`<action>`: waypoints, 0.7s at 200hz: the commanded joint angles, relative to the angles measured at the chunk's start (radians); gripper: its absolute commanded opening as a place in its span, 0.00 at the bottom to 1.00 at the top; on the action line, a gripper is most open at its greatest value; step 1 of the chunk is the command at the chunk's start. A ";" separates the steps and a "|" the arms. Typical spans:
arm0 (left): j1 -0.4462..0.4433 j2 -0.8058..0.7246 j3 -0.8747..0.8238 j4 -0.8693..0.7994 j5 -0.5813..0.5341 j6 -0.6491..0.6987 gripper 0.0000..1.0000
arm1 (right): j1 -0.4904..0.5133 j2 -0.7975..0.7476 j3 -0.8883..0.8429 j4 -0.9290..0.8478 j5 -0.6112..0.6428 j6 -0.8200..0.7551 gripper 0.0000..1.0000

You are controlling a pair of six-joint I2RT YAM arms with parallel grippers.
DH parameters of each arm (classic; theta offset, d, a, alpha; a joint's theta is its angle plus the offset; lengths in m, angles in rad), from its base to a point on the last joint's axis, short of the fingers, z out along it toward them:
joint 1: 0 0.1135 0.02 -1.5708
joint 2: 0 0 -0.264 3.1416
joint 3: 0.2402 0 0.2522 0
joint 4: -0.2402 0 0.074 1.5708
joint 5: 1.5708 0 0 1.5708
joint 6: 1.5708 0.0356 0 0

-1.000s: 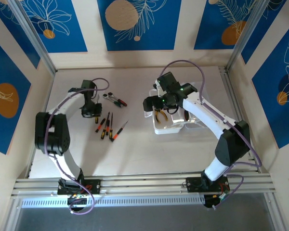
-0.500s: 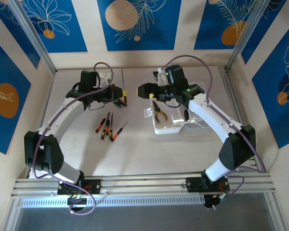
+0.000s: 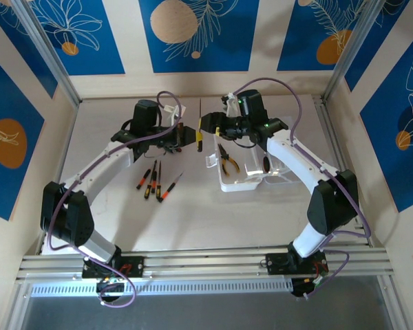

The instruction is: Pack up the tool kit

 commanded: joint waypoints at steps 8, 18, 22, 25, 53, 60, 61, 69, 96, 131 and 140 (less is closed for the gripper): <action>-0.016 0.014 0.008 0.024 0.038 -0.002 0.00 | -0.004 0.020 0.043 0.027 -0.031 0.001 0.57; -0.019 0.016 0.012 0.023 0.040 -0.002 0.00 | -0.004 0.026 0.045 0.034 -0.040 0.005 0.53; -0.021 0.018 0.013 0.023 0.041 -0.002 0.00 | -0.004 0.029 0.046 0.037 -0.044 0.005 0.52; -0.021 0.019 0.015 0.023 0.043 0.000 0.00 | -0.003 0.030 0.046 0.039 -0.048 0.006 0.51; -0.030 0.033 0.025 0.019 0.053 0.000 0.00 | 0.002 0.044 0.051 0.047 -0.062 0.010 0.39; -0.032 0.036 0.027 0.018 0.056 0.001 0.00 | 0.003 0.046 0.052 0.049 -0.065 0.010 0.36; -0.032 0.037 0.028 0.017 0.055 0.001 0.00 | 0.003 0.047 0.051 0.050 -0.065 0.010 0.36; -0.033 0.039 0.029 0.018 0.055 0.003 0.00 | 0.004 0.049 0.052 0.052 -0.069 0.012 0.29; -0.036 0.038 0.031 0.018 0.050 0.000 0.00 | 0.005 0.044 0.044 0.052 -0.074 0.016 0.03; -0.031 0.033 0.058 -0.068 0.006 0.043 0.15 | -0.004 0.018 0.042 -0.017 -0.032 -0.019 0.00; -0.022 0.033 0.083 -0.142 -0.035 0.084 0.43 | -0.016 0.006 0.047 -0.060 -0.012 -0.047 0.00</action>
